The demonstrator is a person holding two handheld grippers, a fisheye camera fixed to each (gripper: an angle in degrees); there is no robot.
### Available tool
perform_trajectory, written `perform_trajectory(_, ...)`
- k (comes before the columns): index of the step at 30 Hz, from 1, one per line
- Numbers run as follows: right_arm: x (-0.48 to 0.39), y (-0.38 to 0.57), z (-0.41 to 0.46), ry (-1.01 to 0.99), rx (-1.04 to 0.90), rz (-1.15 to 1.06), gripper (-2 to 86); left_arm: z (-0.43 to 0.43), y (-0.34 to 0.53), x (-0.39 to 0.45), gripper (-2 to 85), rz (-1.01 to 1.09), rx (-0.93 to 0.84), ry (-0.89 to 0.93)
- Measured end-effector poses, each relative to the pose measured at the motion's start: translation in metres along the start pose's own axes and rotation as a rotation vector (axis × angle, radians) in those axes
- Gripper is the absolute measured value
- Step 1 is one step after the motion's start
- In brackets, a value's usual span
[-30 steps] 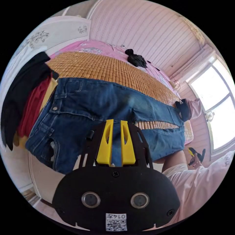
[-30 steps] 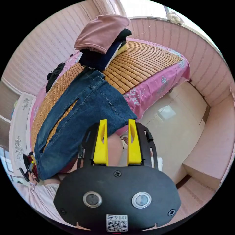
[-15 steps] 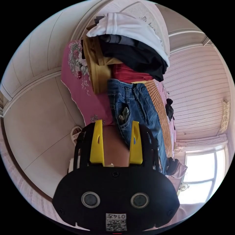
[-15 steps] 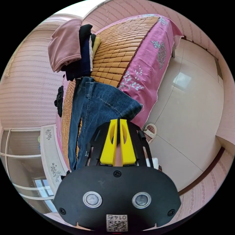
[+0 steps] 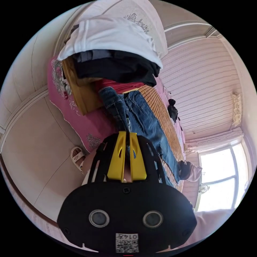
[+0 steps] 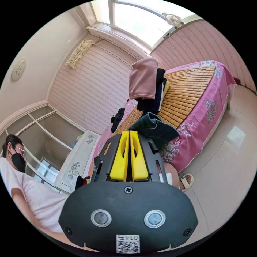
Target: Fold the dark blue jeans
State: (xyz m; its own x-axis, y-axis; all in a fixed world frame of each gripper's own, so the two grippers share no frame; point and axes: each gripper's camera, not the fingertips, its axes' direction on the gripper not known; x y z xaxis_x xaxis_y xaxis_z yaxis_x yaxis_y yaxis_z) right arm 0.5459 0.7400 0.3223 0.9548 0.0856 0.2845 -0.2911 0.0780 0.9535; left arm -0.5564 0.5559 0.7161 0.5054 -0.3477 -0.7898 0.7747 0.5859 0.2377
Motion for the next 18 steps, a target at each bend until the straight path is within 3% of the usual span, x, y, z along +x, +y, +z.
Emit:
perform_trajectory(2,-0.003,-0.005,-0.007,0.026,-0.017,0.038,-0.3,-0.017,0.002,0.003,-0.7,0.02,0.042,0.043)
perform_trajectory(4,0.008,-0.01,-0.004,0.28,-0.161,0.124,-0.3,-0.019,0.001,0.001,-0.7,0.025,0.013,-0.003)
perform_trajectory(5,0.011,-0.009,-0.003,0.304,-0.191,0.131,-0.3,-0.016,0.0,-0.002,-0.7,0.028,-0.024,-0.045)
perform_trajectory(9,0.006,0.007,-0.015,0.228,-0.127,0.118,-0.3,-0.014,0.007,-0.009,-0.7,-0.002,-0.052,-0.079)
perform_trajectory(18,-0.042,-0.019,0.024,0.319,-0.17,-0.05,-0.3,-0.032,0.009,0.041,-0.8,0.157,0.021,-0.031)
